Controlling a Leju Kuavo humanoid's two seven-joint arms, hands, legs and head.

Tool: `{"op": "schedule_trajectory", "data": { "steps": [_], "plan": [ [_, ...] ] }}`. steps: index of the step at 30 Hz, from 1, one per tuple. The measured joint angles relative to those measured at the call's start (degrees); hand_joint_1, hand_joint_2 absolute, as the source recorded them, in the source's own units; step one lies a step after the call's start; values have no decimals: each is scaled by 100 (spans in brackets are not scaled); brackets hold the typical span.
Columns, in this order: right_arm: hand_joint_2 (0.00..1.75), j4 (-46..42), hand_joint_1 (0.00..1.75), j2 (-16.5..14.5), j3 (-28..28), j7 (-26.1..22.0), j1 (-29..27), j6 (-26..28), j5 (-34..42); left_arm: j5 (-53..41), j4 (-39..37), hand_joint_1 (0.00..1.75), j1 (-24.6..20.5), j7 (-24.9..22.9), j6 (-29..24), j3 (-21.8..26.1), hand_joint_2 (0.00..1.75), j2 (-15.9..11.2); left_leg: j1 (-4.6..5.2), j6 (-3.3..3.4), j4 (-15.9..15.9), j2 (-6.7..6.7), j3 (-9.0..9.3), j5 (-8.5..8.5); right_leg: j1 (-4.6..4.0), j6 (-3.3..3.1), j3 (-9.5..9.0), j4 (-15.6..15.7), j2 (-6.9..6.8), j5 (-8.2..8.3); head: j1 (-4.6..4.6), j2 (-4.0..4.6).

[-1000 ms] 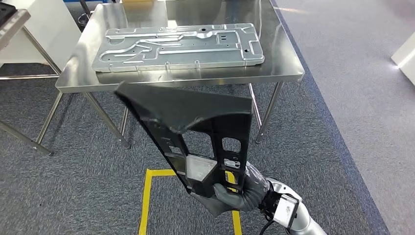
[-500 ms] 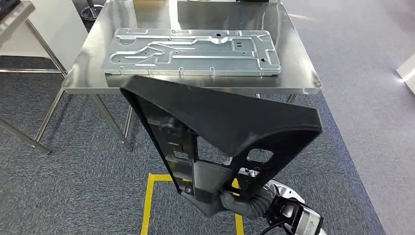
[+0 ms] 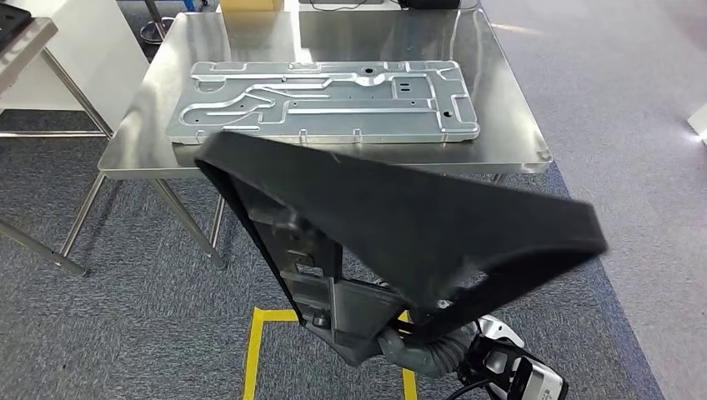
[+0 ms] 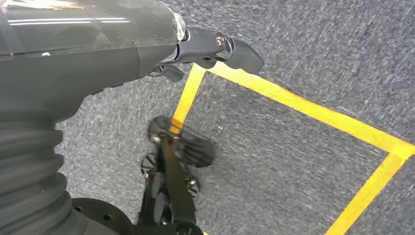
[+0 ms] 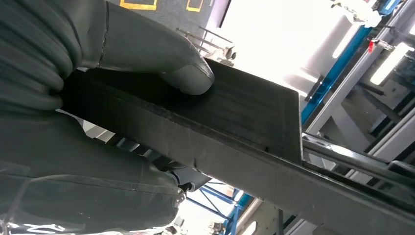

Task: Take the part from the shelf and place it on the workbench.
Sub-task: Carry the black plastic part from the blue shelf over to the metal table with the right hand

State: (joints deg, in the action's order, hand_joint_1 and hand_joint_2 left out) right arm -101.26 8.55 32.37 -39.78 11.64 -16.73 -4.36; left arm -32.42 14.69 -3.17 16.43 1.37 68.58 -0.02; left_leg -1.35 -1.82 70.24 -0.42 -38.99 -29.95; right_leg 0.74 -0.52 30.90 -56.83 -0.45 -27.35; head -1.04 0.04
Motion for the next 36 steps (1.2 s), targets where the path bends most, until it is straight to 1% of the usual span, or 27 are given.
{"op": "schedule_trajectory", "data": {
  "steps": [1, 2, 3, 5, 6, 8, 9, 10, 12, 13, 14, 15, 17, 18, 19, 20, 22, 24, 25, 27, 28, 29, 30, 32, 33, 34, 36],
  "plan": [
    [175, 0, 175, -2, 0, 1, 0, 0, 4, -5, -1, 0, 2, -2, -3, 4, 175, -3, -32, -44, -347, 21, 108, 256, 18, 41, -41, -36, -1, -67, -1, 0],
    [175, -3, 175, -6, -1, 0, 7, 2, 15, -10, -3, 0, -1, -7, -4, 13, 175, -6, -37, -73, -658, 37, 226, 424, 22, 86, -66, -84, -2, -132, 10, 0],
    [175, -12, 175, -11, -1, 1, 20, 3, 38, -15, -6, 0, -6, -13, -5, 24, 175, -11, -40, -55, -864, 47, 307, 501, 18, 129, -75, -123, 1, -183, 20, 0],
    [175, -38, 175, -19, -3, 1, 67, -2, 122, -21, -9, 0, -14, -20, -7, 50, 175, -20, -4, 40, -955, 48, 346, 446, 5, 191, -72, -156, 5, -233, 37, 0],
    [175, -51, 175, -20, -4, 2, 95, -7, 174, -24, -9, 0, -15, -20, -8, 62, 175, -25, -1, 107, -957, 47, 344, 428, 12, 212, -79, -149, 6, -249, 36, 0],
    [175, -78, 175, -20, -17, 1, 134, -14, 265, -31, -9, 0, -15, -12, -8, 80, 175, -31, 6, 195, -977, 45, 384, 395, 35, 251, -69, -239, 5, -325, 31, 0],
    [175, -102, 175, -20, -27, 0, 143, -10, 293, -34, -9, 0, -18, -6, -7, 86, 175, -34, 5, 238, -987, 45, 414, 376, 40, 266, 27, -443, 8, -418, 28, 0],
    [175, -132, 175, -21, -39, -1, 143, -6, 311, -37, -9, 0, -18, 0, -6, 91, 175, -38, 9, 275, -994, 46, 441, 354, 42, 273, 203, -765, 10, -539, 25, 0],
    [175, -185, 175, -22, -57, -2, 120, 2, 321, -45, -9, 0, -20, 9, -3, 101, 175, -45, 37, 323, -994, 49, 486, 304, 34, 265, 718, -1563, 12, -765, 25, 0],
    [175, -206, 175, -25, -62, -2, 101, 3, 320, -49, -9, 0, -19, 10, -2, 108, 175, -49, 56, 335, -994, 49, 515, 275, 25, 249, 924, -1814, 12, -769, 25, 0],
    [175, -225, 175, -28, -66, -2, 85, 3, 317, -52, -9, 0, -17, 11, -2, 115, 175, -51, 79, 342, -994, 49, 557, 242, 11, 217, 1034, -1860, 13, -655, 25, 0],
    [175, -244, 175, -33, -67, -2, 74, 3, 313, -54, -9, 0, -16, 13, -1, 122, 175, -55, 100, 345, -996, 49, 611, 204, -15, 166, 1025, -1676, 12, -433, 25, 0],
    [175, -288, 175, -47, -73, -1, 71, 1, 310, -55, -10, 0, -13, 13, -1, 133, 175, -54, 129, 342, -1005, 56, 716, 128, -110, -3, 794, -952, -32, 67, 31, 1],
    [175, -309, 175, -56, -78, -1, 76, -1, 312, -57, -11, 0, -14, 14, -1, 136, 175, -50, 136, 328, -1011, 61, 748, 98, -161, -86, 677, -634, -66, 207, 39, 1],
    [175, -328, 175, -65, -84, -1, 80, -2, 316, -59, -12, 0, -12, 14, 0, 138, 175, -46, 133, 307, -1023, 76, 766, 76, -205, -145, 606, -443, -93, 258, 44, 1],
    [175, -346, 175, -72, -93, -2, 84, -3, 321, -63, -13, 0, -11, 14, 1, 139, 175, -45, 129, 282, -1044, 92, 778, 61, -231, -177, 578, -371, -104, 234, 48, 1],
    [175, -382, 175, -87, -113, -2, 86, -4, 326, -70, -11, 0, -18, 14, 1, 142, 175, -64, 130, 232, -1094, 131, 830, 33, -209, -162, 515, -254, -61, 235, 43, 0],
    [175, -415, 175, -113, -127, -1, 90, -2, 322, -81, -9, 0, -31, 15, 4, 142, 175, -88, 137, 186, -935, 120, 808, -84, -148, -146, 371, -94, -30, 244, 56, 0],
    [175, -427, 175, -129, -130, -1, 91, 0, 318, -88, -8, 0, -35, 14, 2, 143, 175, -104, 132, 162, -688, 102, 701, -204, -119, -137, 295, -33, -24, 239, 62, 0],
    [175, -433, 175, -154, -131, -2, 80, 5, 305, -105, -9, 0, -31, 7, -5, 144, 175, -128, 104, 108, 22, 77, 303, -462, -111, -145, 209, -10, -5, 187, 73, 0],
    [175, -436, 175, -160, -131, -2, 64, 6, 300, -113, -9, 0, -23, 3, -9, 145, 175, -137, 87, 77, 291, 76, 113, -497, -101, -136, 172, -15, 10, 151, 73, 0],
    [175, -441, 175, -166, -131, -2, 50, 7, 296, -119, -9, 0, -15, 0, -10, 146, 175, -143, 66, 45, 383, 77, -2, -419, -88, -120, 130, -23, 27, 110, 73, 0],
    [175, -450, 175, -170, -131, -2, 41, 7, 296, -122, -9, 0, -8, -2, -10, 147, 175, -147, 41, 10, 253, 78, -15, -216, -71, -97, 80, -37, 43, 62, 73, 0],
    [175, -469, 175, -177, -131, -1, 31, 9, 296, -131, -9, 0, -5, -3, -10, 148, 175, -151, -9, -50, -423, 74, 193, 296, -41, -35, -18, -87, 63, -55, 72, 1],
    [175, -479, 175, -181, -131, -1, 31, 13, 295, -138, -9, 0, -8, -1, -12, 149, 175, -154, -15, -58, -744, 66, 316, 437, -38, 4, -42, -128, 71, -113, 80, 1],
    [175, -495, 175, -187, -131, 0, 30, 21, 289, -151, -9, 0, -11, -1, -15, 150, 175, -158, -13, -38, -932, 57, 391, 482, -41, 39, -46, -158, 77, -155, 89, 1],
    [175, -539, 175, -198, -131, 1, 29, 38, 276, -173, -9, 0, -11, 4, -19, 151, 175, -170, 21, 45, -1019, 46, 427, 413, -47, 96, -29, -185, 84, -193, 108, 0]
  ]
}}
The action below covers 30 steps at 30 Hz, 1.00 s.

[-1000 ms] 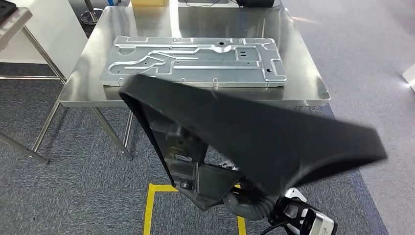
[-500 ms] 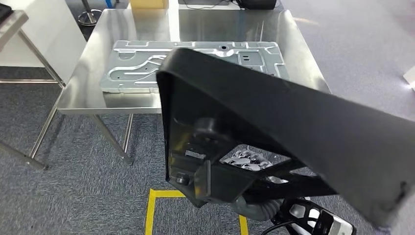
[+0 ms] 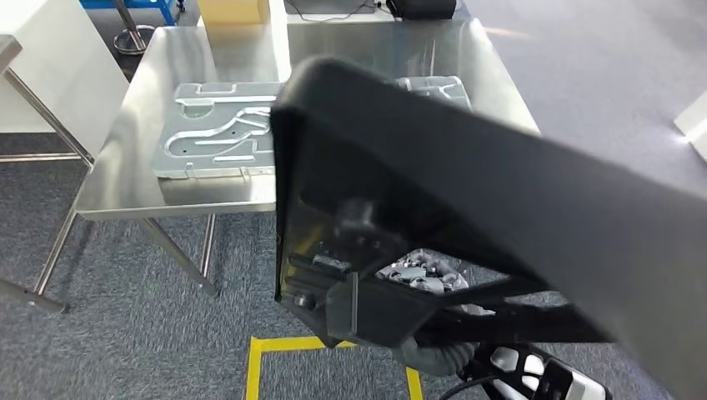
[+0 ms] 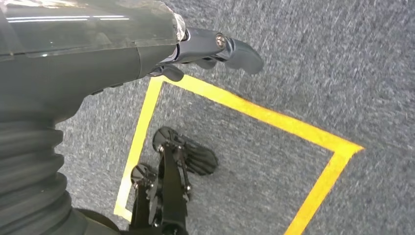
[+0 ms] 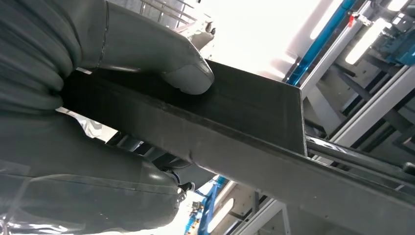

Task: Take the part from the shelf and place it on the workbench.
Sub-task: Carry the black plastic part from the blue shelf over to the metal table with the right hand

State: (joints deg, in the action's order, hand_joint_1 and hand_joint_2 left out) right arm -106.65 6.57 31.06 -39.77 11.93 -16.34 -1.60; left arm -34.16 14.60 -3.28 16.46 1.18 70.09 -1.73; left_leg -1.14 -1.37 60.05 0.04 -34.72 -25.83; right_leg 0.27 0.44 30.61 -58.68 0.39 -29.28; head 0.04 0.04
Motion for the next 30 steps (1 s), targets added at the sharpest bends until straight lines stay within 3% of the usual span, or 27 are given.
{"op": "schedule_trajectory", "data": {
  "steps": [2, 4, 7, 8, 9, 11, 13, 16, 18, 19, 22, 23, 24, 25, 27, 28, 30],
  "plan": [
    [175, -43, 175, -2, -2, 1, -5, 21, -8, -13, 1, 0, -2, 3, 2, 1, 175, -11, 0, 91, -17, 0, 23, -23, 12, 51, -7, -16, -3, -46, -1, 0],
    [175, -95, 175, -2, -11, 0, -8, 52, -9, -30, 3, 0, -11, 9, 9, 1, 175, -23, -13, 168, -57, 2, 84, -47, 26, 102, 140, -344, -8, -217, -18, 0],
    [175, -160, 175, -1, -26, -3, -58, 91, -4, -64, 3, 0, -11, 16, 19, 0, 175, -44, 0, 223, -66, 5, 161, -118, 40, 139, 833, -1460, -11, -543, -33, 0],
    [175, -175, 175, 0, -28, -2, -88, 97, -5, -70, 2, 0, -9, 17, 20, 0, 175, -50, 5, 226, -66, 1, 199, -150, 42, 136, 1002, -1644, -11, -499, -33, 0],
    [175, -194, 175, 1, -31, -2, -115, 103, -8, -75, 2, 0, -8, 17, 23, 0, 175, -55, 8, 223, -67, -4, 247, -186, 40, 121, 1063, -1611, -11, -344, -34, 0],
    [175, -232, 175, 1, -34, -1, -140, 127, -17, -91, 2, 0, -7, 17, 30, -1, 175, -61, 12, 204, -71, -18, 368, -267, 17, 54, 887, -962, -12, 182, -35, 0],
    [175, -257, 175, 0, -38, -2, -143, 168, -33, -111, 2, 0, -10, 19, 33, -2, 175, -62, 19, 164, -88, -26, 451, -333, -39, -34, 636, -324, -25, 474, -32, 0],
    [175, -276, 175, -2, -40, -2, -149, 202, -54, -126, 2, 0, -17, 23, 36, -2, 175, -75, 13, 74, -152, -10, 492, -376, -88, -105, 534, -87, -24, 428, -24, 0],
    [175, -291, 175, -7, -40, -1, -160, 198, -50, -134, 3, 0, -19, 25, 39, -2, 175, -85, 22, 24, -123, 7, 522, -437, -51, -133, 443, 17, -11, 418, -22, 0],
    [175, -299, 175, -12, -40, -1, -162, 192, -40, -140, 3, 0, -22, 25, 42, -2, 175, -90, 29, 9, 37, 8, 464, -525, -32, -152, 377, 77, -9, 411, -20, 1],
    [175, -308, 175, -25, -39, -3, -178, 168, 11, -149, 4, 0, -13, 26, 47, -2, 175, -118, 31, -17, 1061, 4, -107, -887, -30, -207, 239, 128, -5, 339, -16, 1],
    [175, -308, 175, -26, -39, -2, -188, 164, 22, -151, 4, 0, -4, 26, 48, -1, 175, -125, 30, -29, 1310, 5, -294, -902, -35, -214, 201, 124, 6, 303, -16, 0],
    [175, -308, 175, -26, -39, -2, -194, 163, 27, -152, 4, 0, 5, 26, 49, -1, 175, -127, 28, -39, 1373, 5, -401, -807, -37, -216, 157, 117, 18, 263, -17, 0],
    [175, -307, 175, -26, -39, -1, -198, 162, 28, -155, 4, 0, 9, 26, 50, -1, 175, -128, 24, -46, 1221, 5, -404, -603, -37, -211, 105, 106, 30, 217, -16, 0],
    [175, -305, 175, -34, -39, -1, -202, 151, 19, -157, 4, 0, 4, 26, 50, 1, 175, -134, 18, -36, 547, 2, -199, -106, -41, -181, -3, 71, 45, 105, -19, 1],
    [175, -304, 175, -40, -39, 0, -200, 140, 8, -159, 4, 0, -4, 26, 47, 6, 175, -138, 25, -20, 238, -2, -78, 22, -48, -155, -31, 43, 53, 53, -18, 1],
    [175, -302, 175, -49, -39, 0, -199, 122, -16, -162, 4, 0, -14, 27, 40, 19, 175, -140, 47, 49, -5, -11, 25, 15, -57, -104, -29, 14, 61, -4, -21, 1]
  ]
}}
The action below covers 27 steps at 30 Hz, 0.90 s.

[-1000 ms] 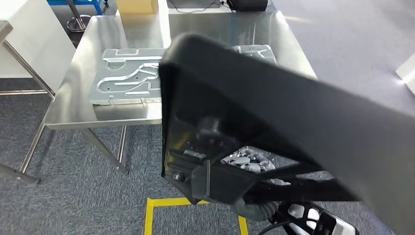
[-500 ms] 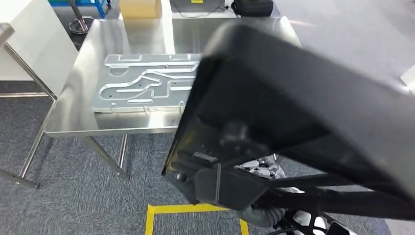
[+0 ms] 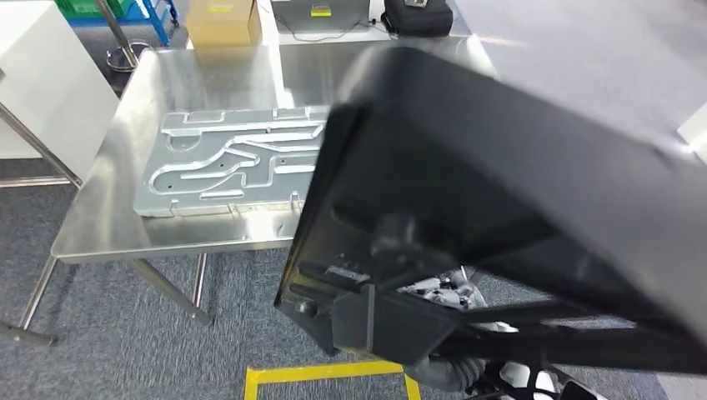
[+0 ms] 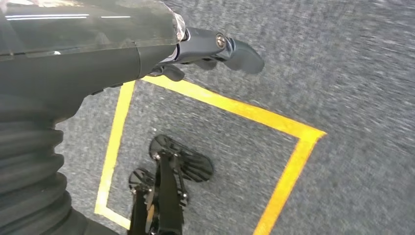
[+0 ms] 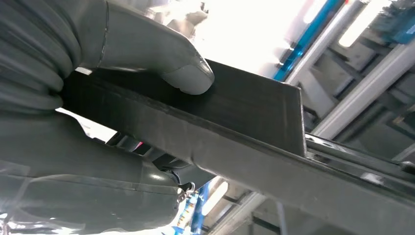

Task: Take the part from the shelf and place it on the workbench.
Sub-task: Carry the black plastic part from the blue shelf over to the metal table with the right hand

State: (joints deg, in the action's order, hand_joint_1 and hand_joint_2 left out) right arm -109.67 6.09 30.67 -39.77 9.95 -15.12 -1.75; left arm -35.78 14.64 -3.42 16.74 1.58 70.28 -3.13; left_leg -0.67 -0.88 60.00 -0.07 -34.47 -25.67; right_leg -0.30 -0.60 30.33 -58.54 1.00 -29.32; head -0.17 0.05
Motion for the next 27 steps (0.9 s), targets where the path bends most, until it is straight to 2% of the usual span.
{"op": "schedule_trajectory", "data": {
  "steps": [3, 4, 5, 6, 8, 9, 10, 11, 12, 13, 14, 16, 18, 20, 21, 23, 24, 25, 26, 27],
  "plan": [
    [175, -2, 175, -3, 0, -1, 1, -21, -26, -3, 0, 0, 0, 5, -3, 8, 175, 2, -4, 106, -75, -3, 41, -39, 5, 68, 10, -36, -7, -63, -7, -1],
    [175, -3, 175, -3, 0, -1, 5, -27, -36, -4, 0, 0, -1, 6, -3, 9, 175, 4, -16, 139, -100, -1, 75, -48, 7, 97, 58, -163, -16, -136, -14, -1],
    [175, -3, 175, -3, 0, -1, 6, -30, -43, -4, 0, 0, -5, 7, -3, 10, 175, 5, -28, 171, -121, 2, 113, -61, 18, 126, 175, -408, -25, -247, -21, -1],
    [175, -1, 175, -3, 0, -1, 4, -30, -48, -4, 1, 0, -7, 7, -3, 11, 175, 7, -28, 193, -129, 4, 144, -84, 34, 151, 373, -767, -34, -376, -29, -1],
    [175, 11, 175, -2, 0, -1, -8, -29, -54, -5, 1, 0, -7, 6, -3, 13, 175, 7, -26, 210, -130, 7, 195, -135, 62, 183, 864, -1509, -40, -567, -33, -1],
    [175, 22, 175, -1, 0, -1, -13, -29, -57, -6, 0, 0, -5, 6, -3, 13, 175, 8, -26, 207, -130, 6, 230, -166, 69, 189, 1035, -1690, -44, -534, -32, -1],
    [175, 32, 175, -1, 0, -1, -14, -29, -60, -7, 0, 0, -4, 5, -2, 13, 175, 9, -26, 201, -130, 4, 276, -200, 72, 185, 1099, -1658, -50, -388, -33, -1],
    [175, 39, 175, -1, 0, -1, -14, -29, -60, -7, -1, 0, -3, 5, -1, 13, 175, 10, -27, 190, -130, 1, 334, -240, 71, 170, 1046, -1400, -58, -134, -33, -1],
    [175, 44, 175, -1, -1, -1, -12, -29, -60, -7, -1, 0, -3, 5, 2, 13, 175, 11, -27, 175, -134, -3, 389, -282, 65, 142, 916, -993, -67, 156, -34, 0],
    [175, 45, 175, -1, -1, -1, -11, -29, -60, -7, -1, 0, -6, 5, 5, 13, 175, 13, -18, 151, -136, -6, 438, -322, 46, 114, 770, -622, -75, 359, -33, 0],
    [175, 46, 175, -1, -2, -1, -8, -29, -60, -7, -1, 0, -10, 5, 8, 14, 175, 14, -11, 122, -140, -10, 471, -356, 27, 85, 650, -324, -81, 473, -31, 0],
    [175, 47, 175, -1, -4, -1, -5, -29, -61, -7, -2, 0, -16, 3, 10, 15, 175, 15, 0, 58, -173, -6, 501, -393, -10, 37, 570, -138, -73, 444, -25, -1],
    [175, 47, 175, -2, -6, -1, -5, -31, -62, -8, -2, 0, -24, 2, 11, 16, 175, 17, 2, -1, -221, 6, 546, -419, 8, -12, 529, -61, -58, 425, -22, -1],
    [175, 47, 175, -3, -7, -1, 1, -33, -64, -9, -2, 0, -35, 3, 13, 17, 175, 19, 5, -44, -6, 9, 477, -542, 37, -68, 428, 32, -57, 412, -14, -1],
    [175, 48, 175, -3, -7, -1, 3, -34, -67, -9, -2, 0, -38, 4, 14, 17, 175, 18, 2, -56, 296, 8, 323, -670, 40, -97, 378, 63, -62, 394, -9, -1],
    [175, 60, 175, -2, -7, -1, 6, -37, -76, -9, -2, 0, -30, 5, 14, 20, 175, 18, 0, -71, 1065, 7, -133, -937, 17, -147, 313, 69, -65, 334, -3, -1],
    [175, 72, 175, -1, -7, -1, 4, -38, -79, -9, -2, 0, -22, 5, 16, 22, 175, 21, -1, -76, 1335, 7, -332, -972, 6, -159, 279, 65, -61, 301, -3, -1],
    [175, 85, 175, 2, -7, -1, 5, -39, -80, -10, -2, 0, -14, 5, 18, 23, 175, 25, -1, -77, 1406, 7, -438, -890, -2, -163, 239, 59, -53, 264, -4, -1],
    [175, 98, 175, 5, -9, -1, 10, -34, -80, -10, -2, 0, -11, 5, 22, 25, 175, 29, -2, -74, 1267, 7, -443, -696, -8, -162, 191, 48, -44, 224, -4, -1],
    [175, 110, 175, 11, -13, -1, 29, -18, -85, -10, -2, 0, -10, 5, 28, 28, 175, 32, -1, -63, 925, 7, -349, -408, -12, -154, 138, 31, -37, 176, -4, -1]
  ]
}}
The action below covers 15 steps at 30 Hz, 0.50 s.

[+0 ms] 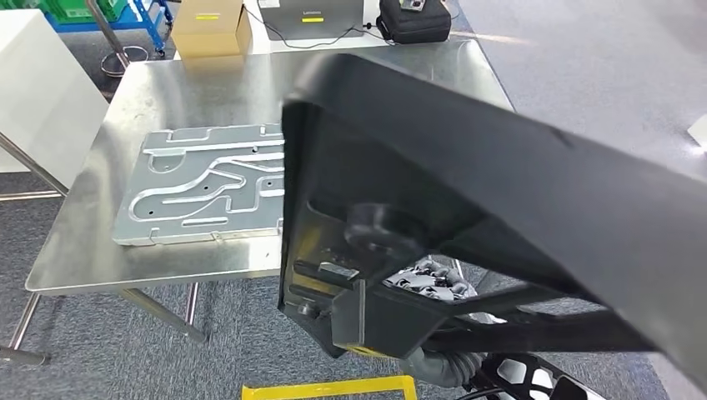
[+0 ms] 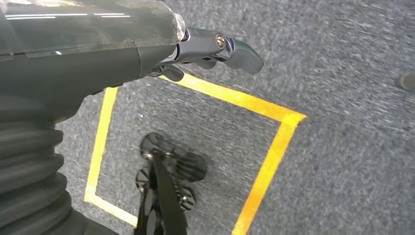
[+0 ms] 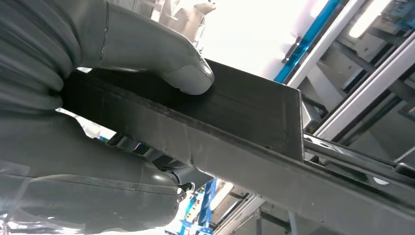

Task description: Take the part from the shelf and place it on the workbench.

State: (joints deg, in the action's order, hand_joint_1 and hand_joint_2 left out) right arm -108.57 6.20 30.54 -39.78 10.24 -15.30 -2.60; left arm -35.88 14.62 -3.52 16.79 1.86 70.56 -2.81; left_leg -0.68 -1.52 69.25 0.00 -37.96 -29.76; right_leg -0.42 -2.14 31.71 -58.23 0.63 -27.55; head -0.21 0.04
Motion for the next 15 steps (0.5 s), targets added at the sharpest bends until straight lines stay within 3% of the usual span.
{"op": "schedule_trajectory", "data": {
  "steps": [2, 3, 6, 8, 9, 11, 12, 13, 14, 15],
  "plan": [
    [175, 33, 175, 20, -20, 1, 105, 110, -45, 5, 0, 0, -7, 1, 13, 19, 175, 2, 16, 44, -671, -5, 241, 382, -12, 31, -56, -45, 16, -86, -2, 1],
    [175, 64, 175, 41, -42, 1, 197, 212, -83, 9, 0, 0, -10, 3, 20, 30, 175, 4, 29, 75, -870, -6, 310, 450, -16, 55, -51, -64, 25, -109, -2, 1],
    [175, 317, 175, 160, -226, 11, 606, 602, -174, 3, -2, 0, -14, 22, 52, 46, 175, 19, 42, 157, -983, -3, 330, 420, -13, 130, -9, -75, 36, -126, 0, 0],
    [175, 738, 175, 289, -480, 101, 1061, 833, -311, -21, -4, 0, -23, 42, 69, 49, 175, 35, 20, 210, -1027, 5, 354, 428, -2, 202, 56, -222, 18, -226, -3, 0],
    [175, 1045, 175, 375, -642, 198, 1355, 1011, -465, -43, -7, 0, -34, 51, 73, 49, 175, 45, 9, 235, -1043, 12, 365, 432, 11, 241, 179, -471, 7, -348, -4, 0],
    [175, 1805, 175, 574, -961, 406, 1977, 1499, -955, -97, -15, 0, -59, 66, 78, 49, 175, 59, 6, 273, -1046, 17, 369, 427, 57, 303, 593, -1224, -10, -628, -5, 0],
    [175, 2219, 175, 677, -1090, 506, 2268, 1771, -1275, -125, -22, 0, -65, 69, 83, 49, 175, 64, 5, 279, -1045, 11, 371, 424, 80, 325, 791, -1542, -14, -693, -6, 0],
    [175, 2629, 175, 766, -1173, 592, 2537, 1997, -1596, -142, -32, 0, -65, 70, 87, 48, 175, 69, 4, 281, -1044, 4, 376, 422, 100, 340, 903, -1664, -19, -643, -7, 0],
    [175, 2996, 175, 840, -1223, 686, 2782, 2178, -1885, -155, -42, 0, -64, 70, 90, 48, 175, 74, 2, 277, -1043, -4, 385, 418, 117, 347, 909, -1564, -25, -484, -7, 0],
    [175, 3330, 175, 906, -1245, 814, 3010, 2349, -2183, -167, -50, 0, -63, 70, 93, 48, 175, 79, -1, 267, -1042, -13, 401, 410, 128, 346, 813, -1262, -30, -241, -7, 0]
  ]
}}
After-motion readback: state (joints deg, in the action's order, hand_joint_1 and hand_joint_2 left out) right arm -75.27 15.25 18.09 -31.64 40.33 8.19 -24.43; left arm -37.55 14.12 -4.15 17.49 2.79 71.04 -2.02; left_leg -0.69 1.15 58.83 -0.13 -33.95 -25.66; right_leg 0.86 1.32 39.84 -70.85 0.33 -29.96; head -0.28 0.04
